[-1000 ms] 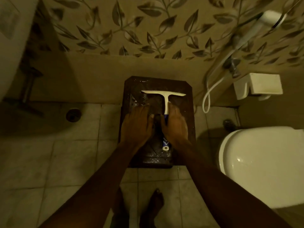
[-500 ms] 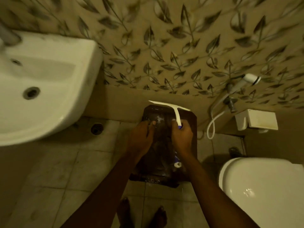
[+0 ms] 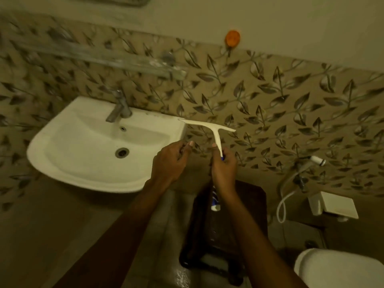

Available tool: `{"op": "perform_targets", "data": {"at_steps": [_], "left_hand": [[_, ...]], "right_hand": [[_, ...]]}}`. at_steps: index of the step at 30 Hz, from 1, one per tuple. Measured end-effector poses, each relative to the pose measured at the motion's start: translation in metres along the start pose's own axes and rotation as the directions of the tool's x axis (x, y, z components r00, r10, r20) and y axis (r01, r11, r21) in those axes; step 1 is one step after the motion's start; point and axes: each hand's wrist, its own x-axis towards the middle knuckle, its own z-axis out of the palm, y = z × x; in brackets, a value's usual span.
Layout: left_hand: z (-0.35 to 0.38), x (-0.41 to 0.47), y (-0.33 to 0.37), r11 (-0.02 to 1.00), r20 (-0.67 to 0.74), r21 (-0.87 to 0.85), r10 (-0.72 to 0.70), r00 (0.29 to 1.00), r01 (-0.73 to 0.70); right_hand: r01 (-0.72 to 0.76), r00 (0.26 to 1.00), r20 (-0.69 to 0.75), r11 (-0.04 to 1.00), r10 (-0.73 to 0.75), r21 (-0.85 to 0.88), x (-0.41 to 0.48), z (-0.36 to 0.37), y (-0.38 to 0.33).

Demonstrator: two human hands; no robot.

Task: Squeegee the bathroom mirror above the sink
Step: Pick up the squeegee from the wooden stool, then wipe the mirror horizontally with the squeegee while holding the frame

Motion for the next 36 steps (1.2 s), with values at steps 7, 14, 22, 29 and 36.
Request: {"op": "perform_targets", "data": {"at_steps": [7, 14, 22, 29, 36], "left_hand": [[-0.119, 0.054, -0.065, 0.983, 0.024, 0.128, 0.129, 0.991, -0.131], [-0.211, 0.14, -0.095, 0.962, -0.242, 0.132, 0.266, 0.933, -0.239], [-0.271, 0.248, -0.103, 0.912, -0.41, 0.201, 0.41, 0.815, -0.357], [-0.336, 0.341, -0.092, 0.853, -0.466, 0.384, 0.509, 0.724, -0.352], [-0.417, 0.446, -0.065, 0.854, -0.546, 0.347, 0.52, 0.657, -0.388]], "right_hand": [[0.197, 0.979, -0.075, 0.974, -0.189, 0.108, -0.023, 0.113, -0.062], [0.409, 0.911, -0.121, 0.897, -0.393, 0.166, -0.014, 0.21, -0.136], [0.609, 0.789, -0.179, 0.787, -0.588, 0.102, 0.025, 0.292, -0.195], [0.782, 0.616, -0.234, 0.619, -0.752, 0.067, 0.069, 0.335, -0.268], [0.877, 0.46, -0.281, 0.481, -0.842, -0.003, 0.115, 0.335, -0.37]]}}
